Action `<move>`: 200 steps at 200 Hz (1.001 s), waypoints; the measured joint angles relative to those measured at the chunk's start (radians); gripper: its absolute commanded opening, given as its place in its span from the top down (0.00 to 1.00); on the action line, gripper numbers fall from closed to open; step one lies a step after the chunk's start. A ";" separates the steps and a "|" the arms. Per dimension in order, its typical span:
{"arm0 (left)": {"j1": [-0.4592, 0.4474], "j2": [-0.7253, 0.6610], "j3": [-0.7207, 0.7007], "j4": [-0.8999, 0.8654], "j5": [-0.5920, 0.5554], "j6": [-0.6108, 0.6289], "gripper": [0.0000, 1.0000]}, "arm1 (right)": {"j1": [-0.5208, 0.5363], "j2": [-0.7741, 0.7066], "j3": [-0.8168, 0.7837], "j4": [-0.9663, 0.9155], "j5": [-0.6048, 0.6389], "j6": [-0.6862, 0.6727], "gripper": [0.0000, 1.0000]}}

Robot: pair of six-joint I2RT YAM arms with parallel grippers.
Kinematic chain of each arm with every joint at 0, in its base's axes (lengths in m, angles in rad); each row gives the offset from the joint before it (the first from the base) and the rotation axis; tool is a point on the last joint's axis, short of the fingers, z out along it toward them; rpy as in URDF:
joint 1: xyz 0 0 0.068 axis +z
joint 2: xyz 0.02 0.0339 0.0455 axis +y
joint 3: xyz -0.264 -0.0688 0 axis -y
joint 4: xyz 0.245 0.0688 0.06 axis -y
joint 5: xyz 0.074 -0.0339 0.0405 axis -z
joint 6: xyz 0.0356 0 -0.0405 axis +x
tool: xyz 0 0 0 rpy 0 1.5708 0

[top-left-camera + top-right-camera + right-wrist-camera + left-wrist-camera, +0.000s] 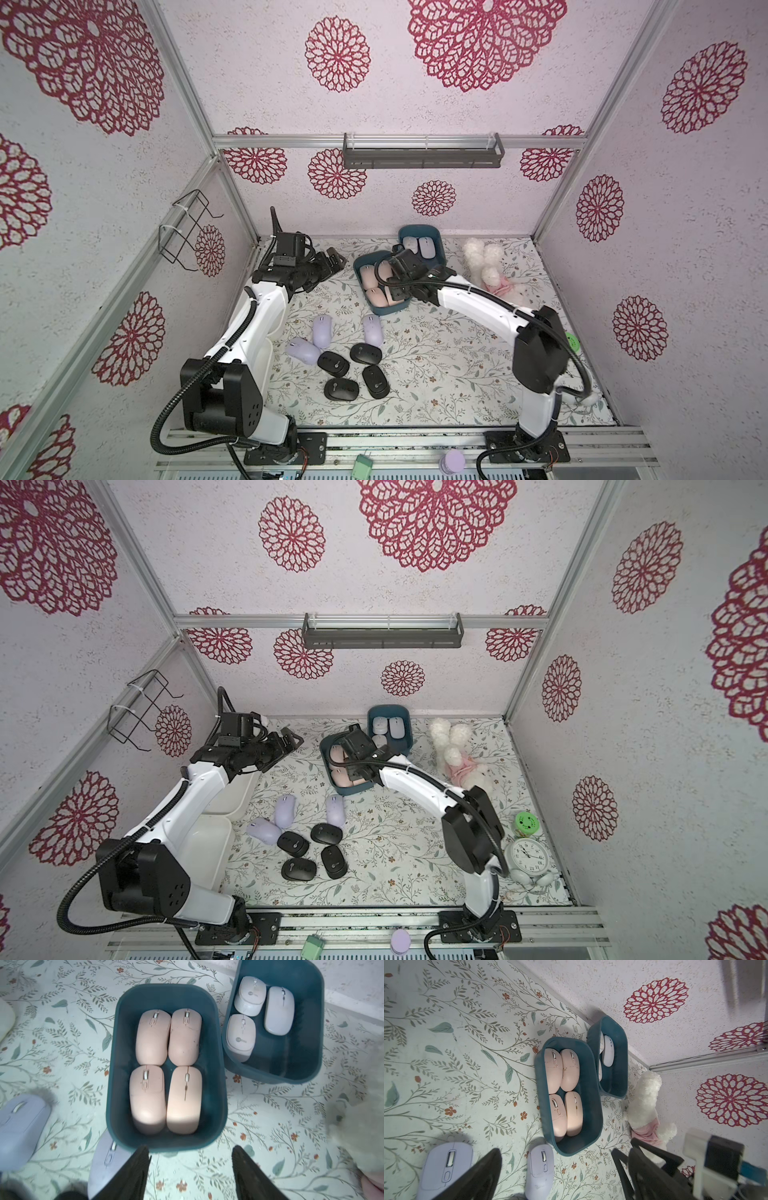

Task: Place the mice by color into the storage box
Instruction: Move the storage box to the center of the board.

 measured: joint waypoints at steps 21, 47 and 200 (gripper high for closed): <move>0.000 0.000 0.000 0.002 0.013 -0.008 0.03 | 0.009 -0.124 -0.173 0.051 0.004 0.000 0.34; 0.000 0.000 0.000 0.002 0.024 -0.012 0.03 | 0.011 -0.183 -0.330 0.086 0.004 0.001 0.34; 0.000 0.000 0.000 -0.002 0.003 -0.011 0.03 | 0.033 0.092 -0.249 0.262 -0.240 0.044 0.37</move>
